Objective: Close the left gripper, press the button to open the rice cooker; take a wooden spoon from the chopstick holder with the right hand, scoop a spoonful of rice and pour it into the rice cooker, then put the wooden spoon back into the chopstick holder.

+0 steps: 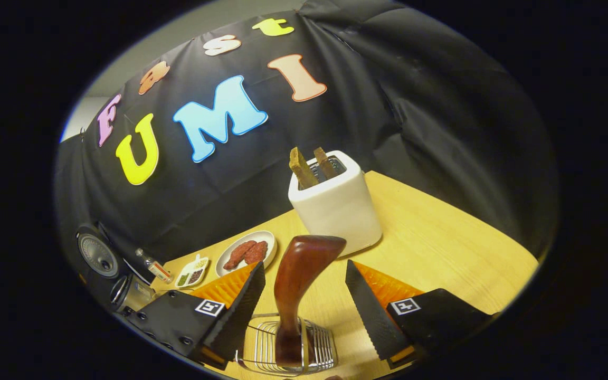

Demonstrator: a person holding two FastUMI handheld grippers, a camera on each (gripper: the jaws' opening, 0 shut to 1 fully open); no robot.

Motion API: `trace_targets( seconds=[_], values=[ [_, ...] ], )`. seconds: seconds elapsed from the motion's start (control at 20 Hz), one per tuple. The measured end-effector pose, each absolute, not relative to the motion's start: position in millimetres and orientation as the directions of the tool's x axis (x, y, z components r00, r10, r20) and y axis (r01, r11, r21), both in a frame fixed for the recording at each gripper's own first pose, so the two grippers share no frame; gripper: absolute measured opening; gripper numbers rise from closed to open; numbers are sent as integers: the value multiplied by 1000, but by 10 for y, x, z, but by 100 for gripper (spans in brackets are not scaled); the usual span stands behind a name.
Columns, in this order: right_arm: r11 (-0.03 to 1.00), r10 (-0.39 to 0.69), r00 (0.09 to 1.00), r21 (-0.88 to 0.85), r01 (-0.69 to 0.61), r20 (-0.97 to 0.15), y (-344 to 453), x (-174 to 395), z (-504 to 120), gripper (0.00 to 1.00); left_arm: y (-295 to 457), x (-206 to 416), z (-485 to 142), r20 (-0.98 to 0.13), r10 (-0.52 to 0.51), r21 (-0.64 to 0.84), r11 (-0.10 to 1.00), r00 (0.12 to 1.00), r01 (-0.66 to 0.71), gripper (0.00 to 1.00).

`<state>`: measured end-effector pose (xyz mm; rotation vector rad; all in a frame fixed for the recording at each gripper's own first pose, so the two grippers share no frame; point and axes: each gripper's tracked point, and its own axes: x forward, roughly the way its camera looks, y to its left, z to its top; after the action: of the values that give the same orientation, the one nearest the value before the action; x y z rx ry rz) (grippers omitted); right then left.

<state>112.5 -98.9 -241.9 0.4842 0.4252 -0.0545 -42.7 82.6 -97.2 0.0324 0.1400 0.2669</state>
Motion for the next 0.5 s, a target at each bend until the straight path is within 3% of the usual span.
trace_targets(
  seconds=[0.05,0.1,0.15,0.2,0.3,0.35,0.4,0.5],
  values=[
    [873,76,910,469,137,-407,-929,1165,-2427,95,827,-417,-994,-137,264,49,965,955,-259,91],
    [860,99,907,494,129,-409,-890,1174,-2417,80,837,-408,-1004,-138,266,47,964,954,-262,91],
    [850,108,906,510,129,-409,-862,1172,-2439,72,862,-405,-1034,-142,268,42,964,953,-264,91],
    [847,100,906,513,140,-412,-888,1187,-2436,51,877,-394,-1050,-145,269,36,963,952,-266,91],
    [838,88,905,522,158,-415,-902,1205,-2386,27,930,-393,-1098,-153,272,21,962,950,-272,91],
    [834,104,904,532,147,-414,-840,1173,-2377,28,958,-393,-1119,-155,273,13,962,950,-274,91],
    [837,86,899,521,169,-429,-858,1089,-2337,19,981,-392,-1148,-159,272,4,961,949,-275,91],
    [843,69,903,509,175,-424,-896,1106,-2315,23,1026,-405,-1203,-168,270,-14,961,948,-276,91]
  ],
)
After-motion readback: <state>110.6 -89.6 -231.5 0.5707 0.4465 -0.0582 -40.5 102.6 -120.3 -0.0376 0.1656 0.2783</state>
